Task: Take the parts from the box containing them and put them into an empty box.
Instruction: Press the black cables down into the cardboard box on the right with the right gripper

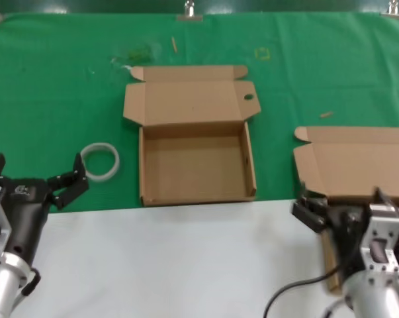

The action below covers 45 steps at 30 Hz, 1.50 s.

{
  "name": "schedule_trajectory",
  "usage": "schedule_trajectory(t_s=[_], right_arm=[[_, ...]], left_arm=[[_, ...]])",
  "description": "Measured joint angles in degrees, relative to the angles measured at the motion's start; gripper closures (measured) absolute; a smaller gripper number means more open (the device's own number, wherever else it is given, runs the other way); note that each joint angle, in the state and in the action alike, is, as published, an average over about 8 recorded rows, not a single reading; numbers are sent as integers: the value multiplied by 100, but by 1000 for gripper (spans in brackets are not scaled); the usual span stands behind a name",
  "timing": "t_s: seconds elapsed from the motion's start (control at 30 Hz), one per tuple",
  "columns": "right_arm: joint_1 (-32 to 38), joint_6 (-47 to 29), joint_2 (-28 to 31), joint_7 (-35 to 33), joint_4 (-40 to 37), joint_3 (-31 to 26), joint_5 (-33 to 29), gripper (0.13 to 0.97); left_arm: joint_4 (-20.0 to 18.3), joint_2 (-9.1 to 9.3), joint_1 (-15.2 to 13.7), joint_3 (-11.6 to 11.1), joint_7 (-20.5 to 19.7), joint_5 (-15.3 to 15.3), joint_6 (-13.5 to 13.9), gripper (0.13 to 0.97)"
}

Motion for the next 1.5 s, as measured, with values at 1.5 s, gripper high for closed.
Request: schedule_trajectory(t_s=[1.5], right_arm=[[2154, 3746, -4, -8636, -1333, 336, 2790, 129]], left_arm=[[0, 0, 0, 0, -2, 1, 0, 132]])
